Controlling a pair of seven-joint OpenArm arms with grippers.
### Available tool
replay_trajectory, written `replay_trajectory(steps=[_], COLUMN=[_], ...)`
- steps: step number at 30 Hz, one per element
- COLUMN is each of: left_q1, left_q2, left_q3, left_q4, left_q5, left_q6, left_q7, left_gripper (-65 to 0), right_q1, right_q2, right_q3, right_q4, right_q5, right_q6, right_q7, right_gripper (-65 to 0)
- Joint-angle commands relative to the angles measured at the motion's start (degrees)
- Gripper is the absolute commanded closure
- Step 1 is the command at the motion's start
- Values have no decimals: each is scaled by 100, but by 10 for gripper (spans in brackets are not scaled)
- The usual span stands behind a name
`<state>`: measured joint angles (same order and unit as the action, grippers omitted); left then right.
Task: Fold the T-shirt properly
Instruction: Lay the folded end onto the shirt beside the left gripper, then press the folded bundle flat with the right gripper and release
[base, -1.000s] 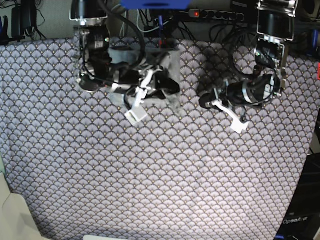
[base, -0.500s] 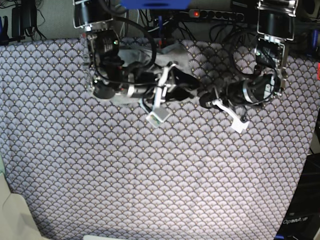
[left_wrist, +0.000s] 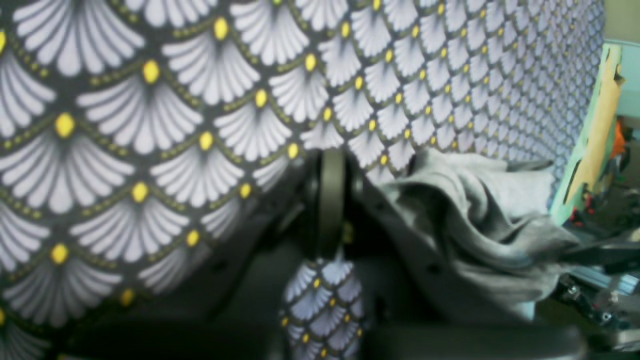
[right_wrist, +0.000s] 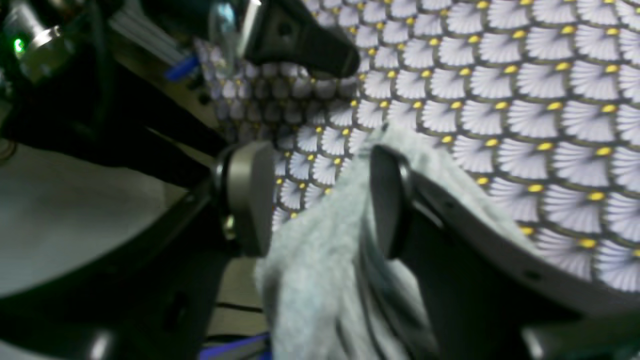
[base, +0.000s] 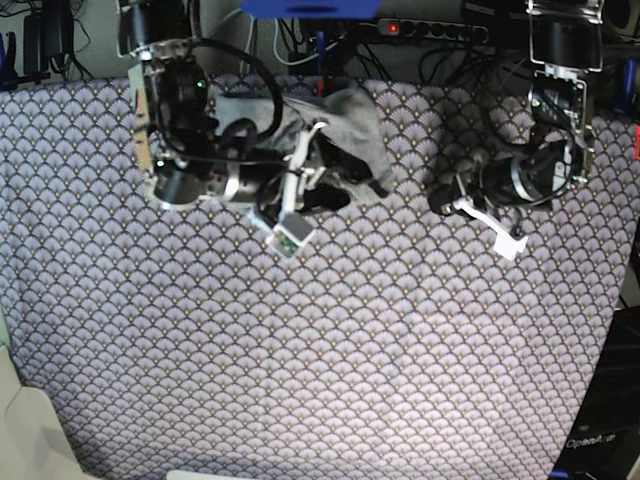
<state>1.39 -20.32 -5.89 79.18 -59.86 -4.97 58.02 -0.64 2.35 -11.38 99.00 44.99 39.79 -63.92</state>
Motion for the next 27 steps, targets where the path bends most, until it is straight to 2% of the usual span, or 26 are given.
replay_trajectory(steps=[1,4,8,10,18,22,27], left_q1=[-82,-82,-82,-73,-73,-73,-73], left_q2=[-65,-48,-39,-48,-56,-39,-30], left_q3=[-13,-4,-4,4,4,4,4], left_q4=[113,113,113,113,87,96,104], left_q5=[-111,-111,-111,-111,-111,-111,-111], left_q6=[-61,-61,-61,-61,-61,-61,-61], left_q7=[-39,-48,-57,-57,-57,-57,-57], left_gripper=[0,0,0,0,0,0,0], right_q1=[86,86,174,157,183,-63,-309], right_q2=[68,306,517,613,1167,1220,1220], right_q3=[-1,26,78,316,887,940,975], right_q4=[144,153,144,135,117,117,117], right_q5=[156,164,156,156,156,147,147], right_q6=[21,21,21,21,21,21,21], right_q7=[137,163,260,251,251,313,665], right_gripper=[-315,-256,-90,-10,0,0,0])
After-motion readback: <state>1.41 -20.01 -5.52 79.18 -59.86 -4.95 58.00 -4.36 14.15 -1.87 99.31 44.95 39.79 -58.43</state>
